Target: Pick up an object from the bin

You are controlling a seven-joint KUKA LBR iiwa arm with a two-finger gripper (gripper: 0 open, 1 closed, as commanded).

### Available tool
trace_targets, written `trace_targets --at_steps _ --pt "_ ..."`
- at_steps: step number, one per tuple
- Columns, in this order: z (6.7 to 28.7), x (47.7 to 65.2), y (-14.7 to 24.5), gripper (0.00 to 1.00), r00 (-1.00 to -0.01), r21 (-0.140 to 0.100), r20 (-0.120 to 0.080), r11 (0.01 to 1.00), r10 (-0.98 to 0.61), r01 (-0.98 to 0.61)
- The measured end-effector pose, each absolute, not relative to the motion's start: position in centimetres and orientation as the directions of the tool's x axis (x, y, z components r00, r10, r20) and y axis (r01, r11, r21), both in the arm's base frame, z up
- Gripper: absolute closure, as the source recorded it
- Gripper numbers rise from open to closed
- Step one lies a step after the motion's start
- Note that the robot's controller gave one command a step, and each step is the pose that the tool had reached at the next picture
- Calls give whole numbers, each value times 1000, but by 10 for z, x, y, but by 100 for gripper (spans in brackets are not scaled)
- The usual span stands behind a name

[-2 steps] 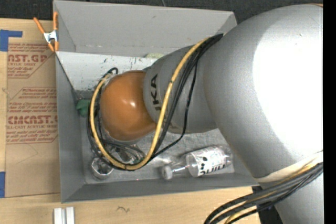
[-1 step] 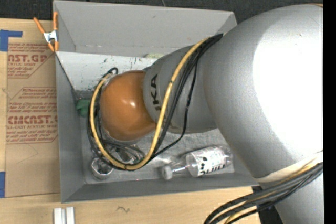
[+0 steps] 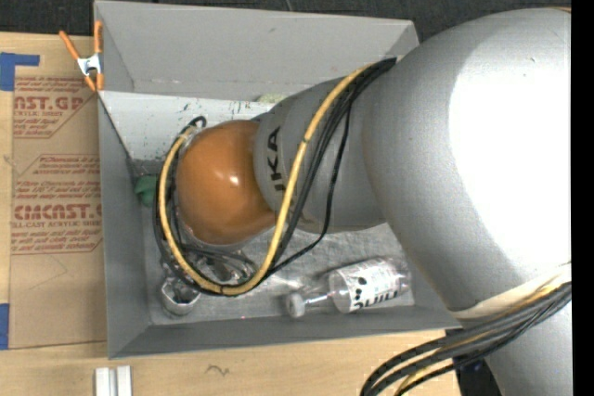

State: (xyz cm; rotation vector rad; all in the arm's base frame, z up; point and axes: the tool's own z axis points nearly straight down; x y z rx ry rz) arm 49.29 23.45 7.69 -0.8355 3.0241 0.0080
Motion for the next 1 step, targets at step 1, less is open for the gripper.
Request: trace_targets --at_steps 1 --pt "128 497 228 100 -857 2 5 857 -516 -516"
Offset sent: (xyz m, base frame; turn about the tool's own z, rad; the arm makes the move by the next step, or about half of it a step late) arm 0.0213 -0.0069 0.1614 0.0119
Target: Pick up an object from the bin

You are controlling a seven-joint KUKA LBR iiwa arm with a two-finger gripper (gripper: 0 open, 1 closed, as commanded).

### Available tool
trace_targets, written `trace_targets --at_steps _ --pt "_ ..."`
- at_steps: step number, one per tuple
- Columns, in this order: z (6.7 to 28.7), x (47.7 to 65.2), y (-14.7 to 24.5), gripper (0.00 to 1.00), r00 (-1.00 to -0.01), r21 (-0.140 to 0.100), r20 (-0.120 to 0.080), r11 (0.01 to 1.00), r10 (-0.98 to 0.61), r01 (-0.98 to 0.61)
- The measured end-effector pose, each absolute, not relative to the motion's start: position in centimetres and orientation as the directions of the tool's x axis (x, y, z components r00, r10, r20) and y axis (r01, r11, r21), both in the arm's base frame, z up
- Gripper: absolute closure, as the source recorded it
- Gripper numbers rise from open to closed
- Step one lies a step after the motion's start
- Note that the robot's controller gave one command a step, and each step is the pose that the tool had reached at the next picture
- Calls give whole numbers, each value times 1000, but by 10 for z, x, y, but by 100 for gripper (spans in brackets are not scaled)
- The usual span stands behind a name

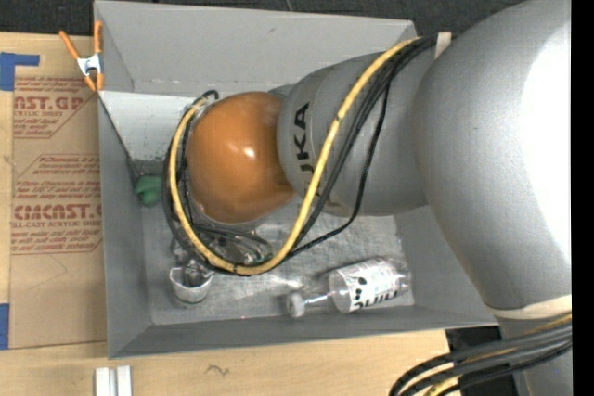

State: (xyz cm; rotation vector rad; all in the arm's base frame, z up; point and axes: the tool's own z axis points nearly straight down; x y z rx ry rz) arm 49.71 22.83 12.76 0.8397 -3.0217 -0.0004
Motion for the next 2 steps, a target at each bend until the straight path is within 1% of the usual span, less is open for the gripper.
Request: trace_targets --at_steps 1,2 --pt "196 507 228 100 -861 1 1 861 -509 -509" --pt "172 508 232 100 -862 0 -14 862 -506 -506"
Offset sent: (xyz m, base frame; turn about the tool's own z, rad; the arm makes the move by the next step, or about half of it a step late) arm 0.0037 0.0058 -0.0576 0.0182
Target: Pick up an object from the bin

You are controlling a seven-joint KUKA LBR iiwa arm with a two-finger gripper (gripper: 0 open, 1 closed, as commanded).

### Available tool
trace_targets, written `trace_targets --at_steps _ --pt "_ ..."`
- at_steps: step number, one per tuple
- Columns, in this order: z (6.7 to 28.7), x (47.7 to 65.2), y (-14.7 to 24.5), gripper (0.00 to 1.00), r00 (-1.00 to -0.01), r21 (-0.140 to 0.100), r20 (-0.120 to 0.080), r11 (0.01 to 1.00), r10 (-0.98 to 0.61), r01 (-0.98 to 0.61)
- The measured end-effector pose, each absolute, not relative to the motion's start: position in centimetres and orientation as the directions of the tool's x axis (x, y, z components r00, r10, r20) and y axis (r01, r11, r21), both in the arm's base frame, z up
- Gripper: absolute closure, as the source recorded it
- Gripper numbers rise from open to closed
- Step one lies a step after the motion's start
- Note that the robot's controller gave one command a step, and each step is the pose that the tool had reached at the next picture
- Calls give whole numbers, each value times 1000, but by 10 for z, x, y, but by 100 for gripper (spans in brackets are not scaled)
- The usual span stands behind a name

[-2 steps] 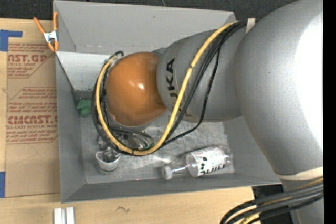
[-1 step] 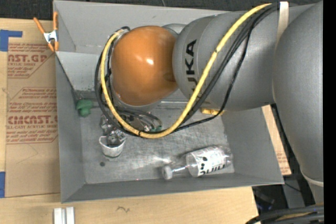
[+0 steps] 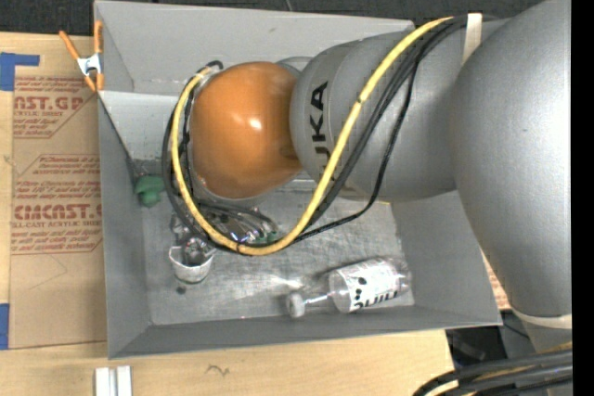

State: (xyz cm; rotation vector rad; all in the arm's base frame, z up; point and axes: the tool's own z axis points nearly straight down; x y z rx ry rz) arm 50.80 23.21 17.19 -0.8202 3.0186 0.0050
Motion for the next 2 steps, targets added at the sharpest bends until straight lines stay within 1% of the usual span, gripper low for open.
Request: trace_targets --at_steps 1,2 --pt "104 488 230 100 -824 1 -4 824 -567 -567" --pt "298 505 193 100 -854 1 0 854 -520 -520"
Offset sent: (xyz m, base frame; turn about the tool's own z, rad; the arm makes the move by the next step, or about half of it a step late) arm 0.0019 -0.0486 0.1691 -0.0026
